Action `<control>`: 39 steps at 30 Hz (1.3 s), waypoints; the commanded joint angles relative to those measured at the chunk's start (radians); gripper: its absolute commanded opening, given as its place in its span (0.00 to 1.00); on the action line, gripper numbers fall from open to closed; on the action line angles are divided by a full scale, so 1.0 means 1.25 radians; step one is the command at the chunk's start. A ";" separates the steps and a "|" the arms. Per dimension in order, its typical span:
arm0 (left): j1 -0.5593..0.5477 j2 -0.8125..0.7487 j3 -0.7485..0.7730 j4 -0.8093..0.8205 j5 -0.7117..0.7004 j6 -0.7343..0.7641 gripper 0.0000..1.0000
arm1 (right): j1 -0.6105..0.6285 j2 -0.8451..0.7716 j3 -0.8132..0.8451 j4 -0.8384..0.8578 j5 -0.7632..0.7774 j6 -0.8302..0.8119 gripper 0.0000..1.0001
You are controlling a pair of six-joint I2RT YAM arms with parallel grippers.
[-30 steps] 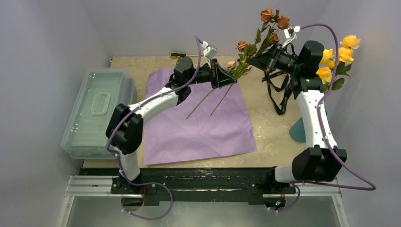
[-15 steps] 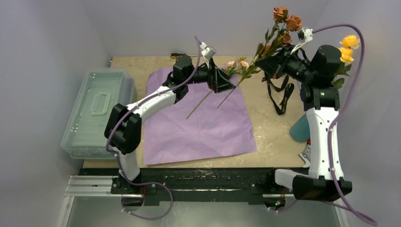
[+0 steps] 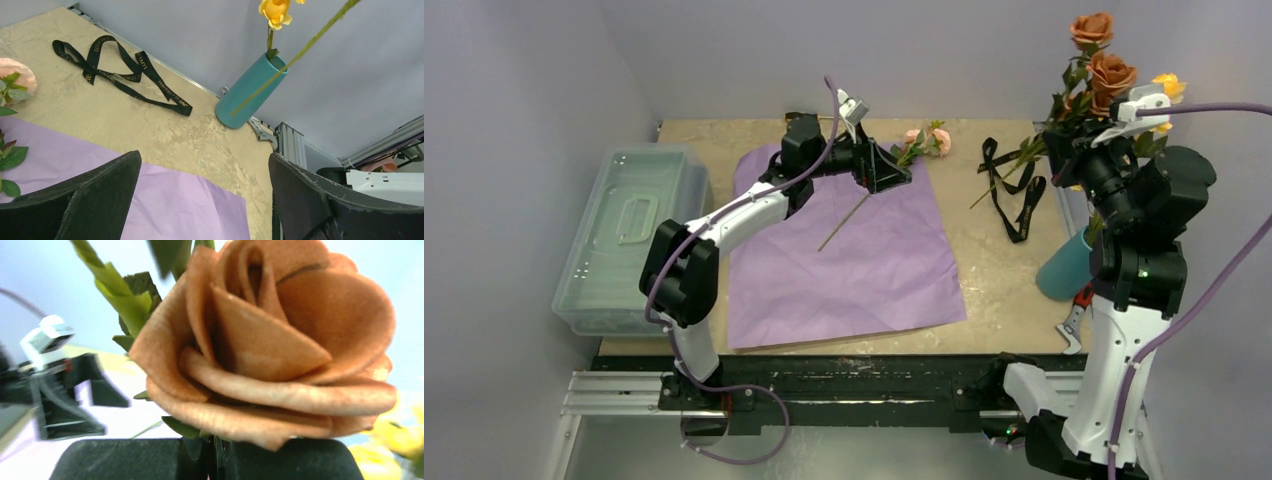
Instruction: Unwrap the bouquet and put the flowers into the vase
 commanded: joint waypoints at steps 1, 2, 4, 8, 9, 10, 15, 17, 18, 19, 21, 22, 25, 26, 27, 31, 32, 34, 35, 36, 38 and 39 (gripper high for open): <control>-0.002 -0.040 -0.005 0.011 -0.013 0.028 1.00 | -0.062 -0.029 0.054 -0.014 0.150 -0.107 0.00; -0.001 -0.037 -0.005 0.013 -0.012 0.028 1.00 | -0.074 -0.033 0.060 -0.020 0.167 -0.117 0.00; -0.001 -0.032 -0.001 0.018 -0.012 0.027 1.00 | -0.096 -0.039 0.075 -0.034 0.187 -0.148 0.00; -0.002 -0.014 0.019 0.018 -0.005 0.024 1.00 | -0.144 -0.052 0.091 -0.043 0.231 -0.190 0.00; -0.002 -0.009 0.024 0.017 -0.002 0.023 1.00 | -0.156 -0.054 0.097 -0.046 0.242 -0.199 0.00; -0.002 -0.004 0.031 0.015 0.000 0.023 1.00 | -0.167 -0.056 0.101 -0.050 0.253 -0.210 0.00; -0.002 0.023 0.064 -0.004 0.012 0.023 1.00 | -0.193 -0.058 0.126 -0.077 0.303 -0.255 0.00; -0.002 0.035 0.074 -0.006 0.016 0.021 1.00 | -0.195 -0.055 0.138 -0.093 0.316 -0.271 0.00; -0.003 0.042 0.082 -0.009 0.018 0.020 1.00 | -0.196 -0.053 0.142 -0.099 0.328 -0.279 0.00; -0.004 0.047 0.088 -0.011 0.018 0.019 1.00 | -0.196 -0.053 0.142 -0.103 0.339 -0.287 0.00; -0.004 0.057 0.102 -0.012 0.018 0.020 1.00 | -0.196 -0.053 0.134 -0.106 0.362 -0.295 0.00; -0.003 0.062 0.108 -0.013 0.016 0.020 1.00 | -0.196 -0.055 0.125 -0.105 0.369 -0.298 0.00; -0.003 0.072 0.121 -0.016 0.014 0.018 1.00 | -0.196 -0.060 0.095 -0.100 0.379 -0.301 0.00; -0.003 0.072 0.122 -0.018 0.013 0.019 1.00 | -0.196 -0.060 0.083 -0.095 0.383 -0.300 0.00; -0.004 0.072 0.123 -0.020 0.012 0.020 1.00 | -0.196 -0.060 0.076 -0.092 0.382 -0.300 0.00; -0.003 0.071 0.124 -0.036 0.011 0.035 1.00 | -0.196 -0.063 0.039 -0.092 0.392 -0.291 0.00; -0.004 0.070 0.124 -0.039 0.010 0.039 1.00 | -0.196 -0.066 0.028 -0.093 0.398 -0.288 0.00; -0.004 0.072 0.126 -0.046 0.005 0.046 1.00 | -0.196 -0.080 -0.013 -0.081 0.402 -0.287 0.00; -0.004 0.075 0.125 -0.048 0.005 0.046 1.00 | -0.196 -0.090 -0.035 -0.069 0.403 -0.288 0.00; -0.004 0.077 0.125 -0.050 0.005 0.046 1.00 | -0.196 -0.100 -0.063 -0.053 0.403 -0.288 0.00; -0.004 0.085 0.129 -0.053 0.003 0.046 1.00 | -0.197 -0.112 -0.108 -0.035 0.403 -0.280 0.00; -0.004 0.089 0.133 -0.056 0.002 0.046 1.00 | -0.198 -0.113 -0.124 -0.031 0.403 -0.274 0.00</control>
